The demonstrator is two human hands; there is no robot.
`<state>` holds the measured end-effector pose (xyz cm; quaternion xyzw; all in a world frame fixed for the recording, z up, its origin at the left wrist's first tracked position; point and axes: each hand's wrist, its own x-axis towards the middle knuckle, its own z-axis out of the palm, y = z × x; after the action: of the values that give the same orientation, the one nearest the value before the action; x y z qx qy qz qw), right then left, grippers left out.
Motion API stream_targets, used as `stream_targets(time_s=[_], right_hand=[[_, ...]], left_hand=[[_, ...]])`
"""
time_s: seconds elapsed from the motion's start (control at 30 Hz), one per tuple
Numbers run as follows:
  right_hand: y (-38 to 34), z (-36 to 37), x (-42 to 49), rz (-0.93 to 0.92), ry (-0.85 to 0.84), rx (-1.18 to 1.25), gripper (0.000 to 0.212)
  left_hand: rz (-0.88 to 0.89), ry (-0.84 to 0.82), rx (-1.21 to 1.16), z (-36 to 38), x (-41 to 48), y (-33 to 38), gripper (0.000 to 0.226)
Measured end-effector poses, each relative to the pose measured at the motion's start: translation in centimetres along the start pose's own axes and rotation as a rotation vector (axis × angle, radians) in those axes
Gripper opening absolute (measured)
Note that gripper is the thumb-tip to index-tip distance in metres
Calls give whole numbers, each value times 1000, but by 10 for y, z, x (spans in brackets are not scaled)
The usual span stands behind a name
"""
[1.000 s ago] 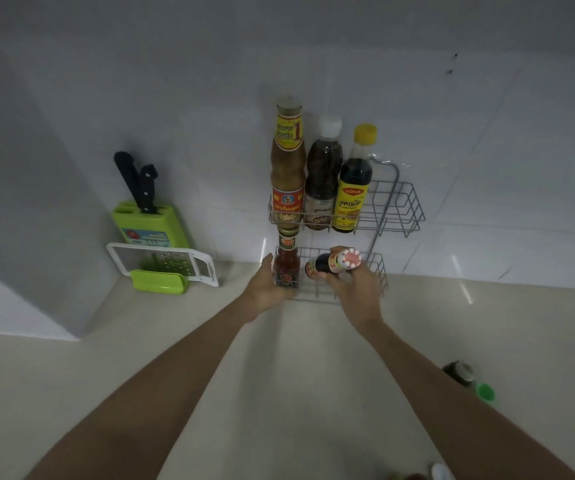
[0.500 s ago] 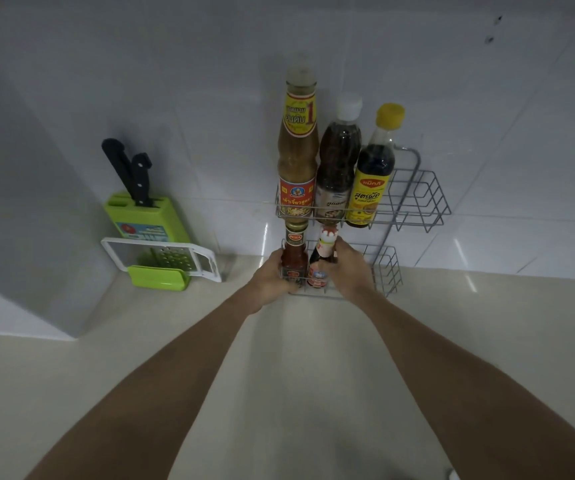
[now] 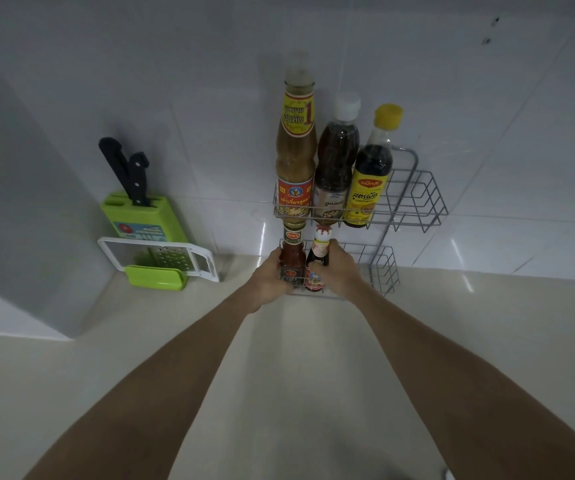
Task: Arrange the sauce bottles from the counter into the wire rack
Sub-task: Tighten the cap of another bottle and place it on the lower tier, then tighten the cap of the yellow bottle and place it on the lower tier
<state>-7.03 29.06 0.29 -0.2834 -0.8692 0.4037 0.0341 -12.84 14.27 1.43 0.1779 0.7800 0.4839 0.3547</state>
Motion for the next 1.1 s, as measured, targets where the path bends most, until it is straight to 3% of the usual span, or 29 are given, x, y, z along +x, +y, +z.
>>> stream_targets(time_s=[0.4,0.6,0.77,0.9,1.0,1.1], right_hand=[[5,-18,-37,17,-20,100,62],[30,-58,-97,-99,75,174,51],[73,-94,-175,-197,206,189,36],[138,-99,-232,-175,252,28,36],[188,-91,-268,-66,141,-93,45],[224,-78,-297,17,-105,-217,52]], left_hand=[[22,103,3,9,-28,5,78],[81,166,-92,44,-73,-6,71],[124,60,-124,102,-129,-15,60],[121,-91,-23,152,-164,-39,60],[99,-242,68,183,-182,-55,66],[122,-365,166,207,-196,-65,69]])
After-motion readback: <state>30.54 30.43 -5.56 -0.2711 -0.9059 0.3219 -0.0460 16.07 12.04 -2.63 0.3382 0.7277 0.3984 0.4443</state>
